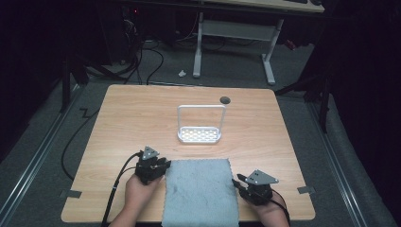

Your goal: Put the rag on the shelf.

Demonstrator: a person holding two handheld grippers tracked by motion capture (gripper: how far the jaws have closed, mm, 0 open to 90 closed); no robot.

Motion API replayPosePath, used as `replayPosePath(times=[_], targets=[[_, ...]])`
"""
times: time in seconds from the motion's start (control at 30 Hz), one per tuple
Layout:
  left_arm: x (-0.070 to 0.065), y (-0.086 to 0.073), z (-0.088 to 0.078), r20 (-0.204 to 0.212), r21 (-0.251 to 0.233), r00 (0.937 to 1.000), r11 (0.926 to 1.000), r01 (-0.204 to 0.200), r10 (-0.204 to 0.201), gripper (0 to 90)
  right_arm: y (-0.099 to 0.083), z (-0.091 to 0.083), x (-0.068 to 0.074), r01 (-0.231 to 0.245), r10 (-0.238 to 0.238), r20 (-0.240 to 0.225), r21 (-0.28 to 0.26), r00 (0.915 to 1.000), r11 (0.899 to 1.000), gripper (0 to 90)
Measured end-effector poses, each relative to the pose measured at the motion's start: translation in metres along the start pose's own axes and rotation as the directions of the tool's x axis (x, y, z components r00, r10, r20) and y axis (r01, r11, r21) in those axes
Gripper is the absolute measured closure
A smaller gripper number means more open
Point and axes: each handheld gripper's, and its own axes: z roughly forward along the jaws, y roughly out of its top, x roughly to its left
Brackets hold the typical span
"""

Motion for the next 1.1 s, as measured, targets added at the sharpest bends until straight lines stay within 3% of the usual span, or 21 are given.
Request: replayPosePath(times=[0.07,0.1,0.17,0.4,0.43,0.63,0.73,0.9,1.1], targets=[[-0.005,0.000,0.001,-0.009,0.003,0.9993,0.9993,-0.037,0.037,76.3,0.001,0.000,-0.001,-0.026,0.025,-0.004,-0.010,0.9997,1.000,67.7],[-0.005,0.000,0.001,-0.017,0.004,0.9990,0.9991,-0.042,0.042,79.6,0.003,0.000,-0.002,-0.056,0.056,-0.012,-0.018,0.9984,0.998,66.3],[-0.005,-0.001,0.001,-0.012,0.004,0.9992,0.9993,-0.037,0.037,87.3,0.008,0.000,-0.003,-0.071,0.071,-0.018,-0.011,0.9973,0.997,62.2],[-0.004,-0.001,0.000,0.008,0.008,0.9994,0.9993,-0.035,0.035,89.1,0.026,0.009,-0.009,-0.096,0.096,0.002,-0.004,0.9953,0.995,58.9],[-0.003,-0.002,0.000,0.017,0.009,0.9995,0.9995,-0.029,0.028,89.2,0.034,0.022,-0.012,-0.098,0.098,0.023,0.015,0.9949,0.995,58.7],[-0.002,-0.002,0.000,0.026,0.009,0.9992,0.9995,-0.029,0.029,89.2,0.042,0.058,-0.026,-0.180,0.177,0.051,0.062,0.9828,0.982,61.6],[-0.002,-0.002,0.000,0.032,0.009,0.9992,0.9997,-0.024,0.024,89.2,0.046,0.065,-0.025,-0.177,0.172,0.067,0.070,0.9828,0.982,63.9],[-0.001,-0.002,-0.001,0.038,0.013,0.9990,0.9996,-0.026,0.025,89.2,0.047,0.067,-0.015,-0.148,0.143,0.076,0.064,0.9868,0.987,78.8],[-0.001,-0.002,-0.001,0.035,0.012,0.9989,0.9994,-0.031,0.031,89.3,0.047,0.066,-0.011,-0.118,0.114,0.062,0.065,0.9916,0.991,88.7]])
